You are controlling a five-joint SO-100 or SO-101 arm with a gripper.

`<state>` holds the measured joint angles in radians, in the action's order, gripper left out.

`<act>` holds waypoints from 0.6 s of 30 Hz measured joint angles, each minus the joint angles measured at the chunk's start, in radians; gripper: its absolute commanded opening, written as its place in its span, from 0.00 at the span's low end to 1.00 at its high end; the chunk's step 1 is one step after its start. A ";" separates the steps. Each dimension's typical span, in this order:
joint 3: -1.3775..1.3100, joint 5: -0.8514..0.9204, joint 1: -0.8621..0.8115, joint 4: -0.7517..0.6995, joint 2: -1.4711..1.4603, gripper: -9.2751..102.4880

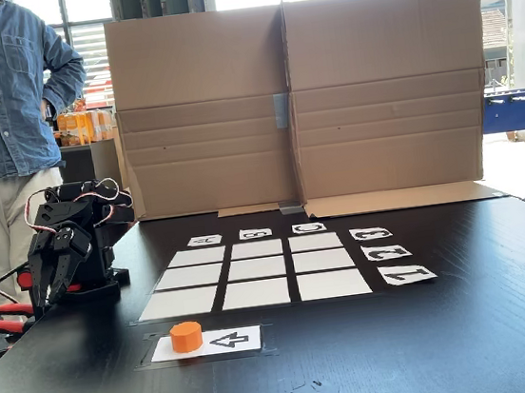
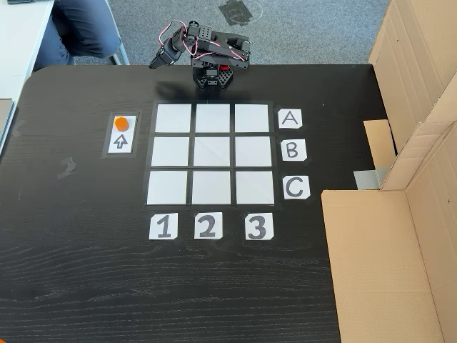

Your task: Pick up the round, orange token and place it in the grid on square A1.

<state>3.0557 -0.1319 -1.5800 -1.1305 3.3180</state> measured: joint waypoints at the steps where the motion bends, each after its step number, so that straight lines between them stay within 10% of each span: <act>1: -0.009 0.009 0.000 0.009 -0.011 0.19; 18: -0.222 0.087 -0.057 0.041 -0.377 0.20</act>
<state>2.8333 -0.0445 -1.6368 -1.0891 2.9406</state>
